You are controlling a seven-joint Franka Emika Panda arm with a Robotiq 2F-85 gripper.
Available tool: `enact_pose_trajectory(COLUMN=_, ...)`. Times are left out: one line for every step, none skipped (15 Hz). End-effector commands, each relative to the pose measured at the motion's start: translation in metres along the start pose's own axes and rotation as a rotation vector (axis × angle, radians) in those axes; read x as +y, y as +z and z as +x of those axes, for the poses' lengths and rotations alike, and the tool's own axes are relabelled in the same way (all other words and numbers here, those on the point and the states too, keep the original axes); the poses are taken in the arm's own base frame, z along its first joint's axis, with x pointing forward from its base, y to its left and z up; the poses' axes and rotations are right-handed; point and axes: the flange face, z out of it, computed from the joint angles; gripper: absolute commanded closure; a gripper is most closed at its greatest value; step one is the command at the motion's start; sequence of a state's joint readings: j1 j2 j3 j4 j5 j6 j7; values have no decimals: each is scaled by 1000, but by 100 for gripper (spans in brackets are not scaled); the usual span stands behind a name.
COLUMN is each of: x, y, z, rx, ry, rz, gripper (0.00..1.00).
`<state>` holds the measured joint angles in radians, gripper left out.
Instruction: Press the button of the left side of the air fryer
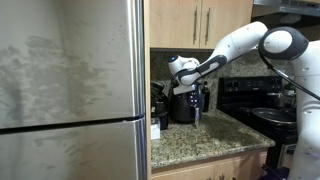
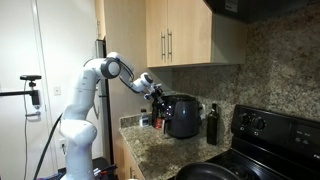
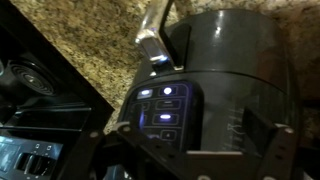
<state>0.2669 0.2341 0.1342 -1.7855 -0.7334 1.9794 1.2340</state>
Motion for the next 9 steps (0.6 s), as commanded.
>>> enact_pose_trajectory(x=40, y=-29, z=-10, rx=-102, ry=-154, rz=-55, gripper=0)
enact_pose_trajectory(x=54, y=-36, z=-13, rx=-128, ry=-200, rz=-41, gripper=0)
enact_pose_trajectory(x=63, y=-46, z=-15, rx=-154, ry=-247, rz=-26, gripper=0)
enact_pose_trajectory(x=75, y=-54, z=-16, rx=-173, ry=-296, rz=-14, gripper=0)
enact_pose_trajectory(x=86, y=-61, z=-19, rx=-190, ry=-346, rz=-1, gripper=0)
enact_pose_trajectory(x=98, y=-67, z=-20, rx=-209, ry=-394, rz=13, gripper=0)
enact_pose_trajectory(x=111, y=-69, z=-19, rx=-227, ry=-438, rz=36, gripper=0)
enact_pose_trajectory(x=123, y=-69, z=-18, rx=-243, ry=-464, rz=58, gripper=0)
enact_pose_trajectory(x=97, y=-73, z=-11, rx=-209, ry=-399, rz=26, gripper=0)
